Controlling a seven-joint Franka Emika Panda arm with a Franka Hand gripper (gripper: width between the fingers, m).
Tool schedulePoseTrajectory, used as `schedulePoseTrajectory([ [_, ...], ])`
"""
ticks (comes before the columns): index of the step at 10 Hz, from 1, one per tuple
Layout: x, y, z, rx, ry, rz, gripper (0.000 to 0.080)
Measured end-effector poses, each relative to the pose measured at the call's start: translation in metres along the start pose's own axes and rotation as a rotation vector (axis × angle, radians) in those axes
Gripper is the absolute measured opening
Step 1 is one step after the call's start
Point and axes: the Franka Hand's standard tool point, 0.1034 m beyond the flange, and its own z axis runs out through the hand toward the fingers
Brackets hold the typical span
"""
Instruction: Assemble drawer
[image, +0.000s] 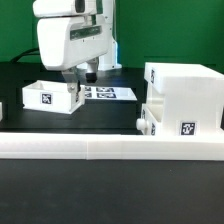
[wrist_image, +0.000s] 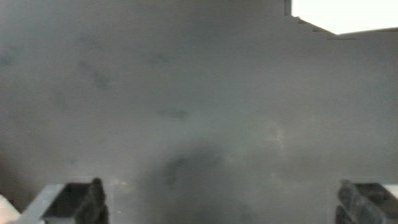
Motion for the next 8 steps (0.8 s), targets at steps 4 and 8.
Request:
schedulePoseTrajectory([
  [4, -0.022, -0.017, -0.008, -0.056, 0.024, 0.441, 0.0649],
  [8, -0.031, -0.026, -0.007, -0.049, 0.033, 0.735, 0.0649],
])
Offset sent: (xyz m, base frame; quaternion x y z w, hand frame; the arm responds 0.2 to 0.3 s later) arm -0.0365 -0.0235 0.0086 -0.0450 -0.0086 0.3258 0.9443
